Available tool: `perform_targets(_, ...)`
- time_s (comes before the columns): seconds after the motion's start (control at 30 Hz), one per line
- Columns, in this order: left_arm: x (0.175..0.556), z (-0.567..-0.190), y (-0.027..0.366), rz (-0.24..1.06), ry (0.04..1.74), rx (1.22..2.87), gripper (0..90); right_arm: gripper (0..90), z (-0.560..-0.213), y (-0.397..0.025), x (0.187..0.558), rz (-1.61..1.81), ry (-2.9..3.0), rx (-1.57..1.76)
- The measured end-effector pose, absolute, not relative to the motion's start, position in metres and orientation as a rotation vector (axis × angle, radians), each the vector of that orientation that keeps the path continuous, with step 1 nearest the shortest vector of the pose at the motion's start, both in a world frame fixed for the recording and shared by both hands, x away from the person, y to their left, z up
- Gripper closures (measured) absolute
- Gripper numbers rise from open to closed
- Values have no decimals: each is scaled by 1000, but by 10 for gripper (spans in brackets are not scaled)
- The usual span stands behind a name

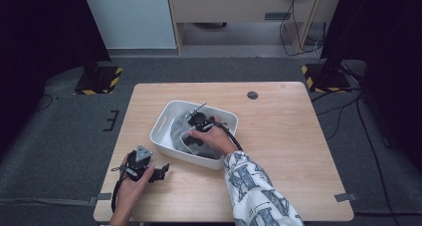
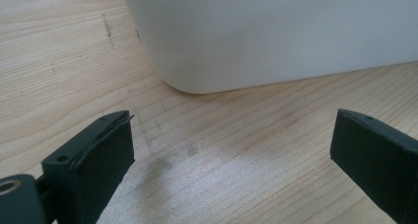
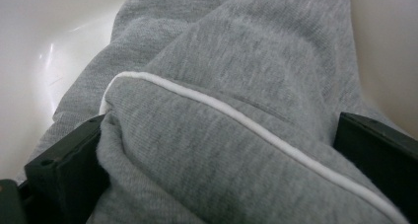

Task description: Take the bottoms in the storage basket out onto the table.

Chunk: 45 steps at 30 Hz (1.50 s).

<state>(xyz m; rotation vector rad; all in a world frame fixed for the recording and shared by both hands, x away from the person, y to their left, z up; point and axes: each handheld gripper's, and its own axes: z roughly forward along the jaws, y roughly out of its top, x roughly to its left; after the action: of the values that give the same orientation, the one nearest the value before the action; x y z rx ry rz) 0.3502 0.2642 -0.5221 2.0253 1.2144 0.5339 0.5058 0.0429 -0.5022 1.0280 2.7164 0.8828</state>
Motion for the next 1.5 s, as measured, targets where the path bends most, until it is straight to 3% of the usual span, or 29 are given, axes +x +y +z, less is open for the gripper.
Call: perform_targets(1.5,350,-524,266,545,1239,2035,27,5,-515,47,500,886,2651,1037)
